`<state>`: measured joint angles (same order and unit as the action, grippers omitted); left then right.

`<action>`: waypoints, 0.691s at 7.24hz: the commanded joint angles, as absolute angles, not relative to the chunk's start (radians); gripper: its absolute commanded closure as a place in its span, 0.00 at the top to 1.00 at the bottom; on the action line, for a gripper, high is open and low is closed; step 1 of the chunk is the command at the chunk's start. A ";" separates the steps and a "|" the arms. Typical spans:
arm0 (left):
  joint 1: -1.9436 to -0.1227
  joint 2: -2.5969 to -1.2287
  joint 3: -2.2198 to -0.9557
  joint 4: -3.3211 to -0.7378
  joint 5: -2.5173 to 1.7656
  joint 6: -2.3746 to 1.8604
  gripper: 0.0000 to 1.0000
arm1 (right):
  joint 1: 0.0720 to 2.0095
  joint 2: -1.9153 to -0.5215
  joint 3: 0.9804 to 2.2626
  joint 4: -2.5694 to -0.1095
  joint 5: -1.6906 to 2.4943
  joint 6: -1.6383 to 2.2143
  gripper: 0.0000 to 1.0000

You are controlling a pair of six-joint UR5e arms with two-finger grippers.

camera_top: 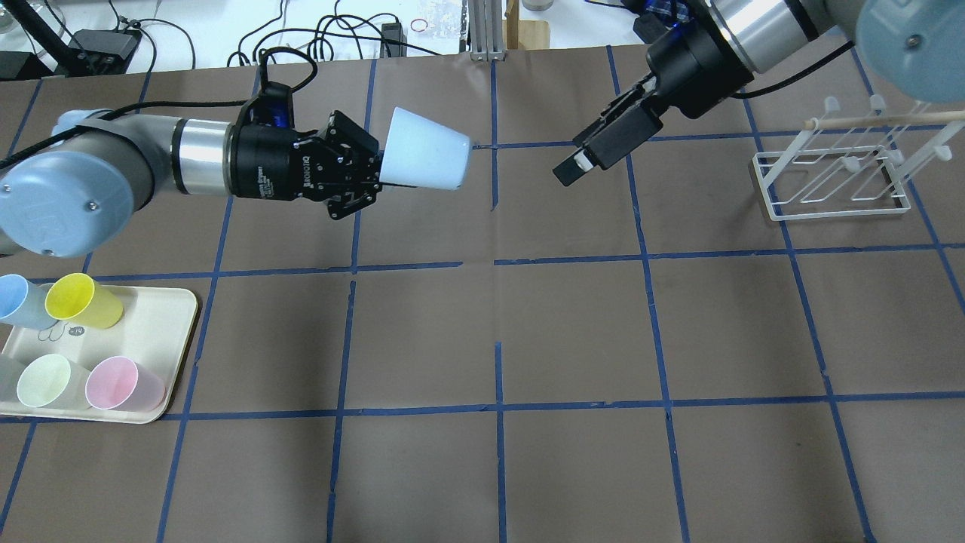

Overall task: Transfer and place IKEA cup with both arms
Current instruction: 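Open the right gripper and pull it back while the left gripper holds the cup, then carry the cup with the left gripper toward the white tray while the right gripper rises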

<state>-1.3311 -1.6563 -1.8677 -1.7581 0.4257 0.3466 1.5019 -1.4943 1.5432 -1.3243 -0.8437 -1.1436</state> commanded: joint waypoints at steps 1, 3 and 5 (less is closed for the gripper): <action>-1.232 -1.635 -1.865 -1.668 0.840 0.447 0.00 | 1.502 -1.487 1.525 -1.321 -1.009 -0.981 1.00; -1.137 -1.634 -1.861 -1.588 1.048 0.512 0.00 | 1.505 -1.496 1.502 -1.318 -1.225 -0.751 1.00; -1.135 -1.650 -1.861 -1.449 1.256 0.489 0.00 | 1.516 -1.517 1.499 -1.319 -1.372 -0.629 1.00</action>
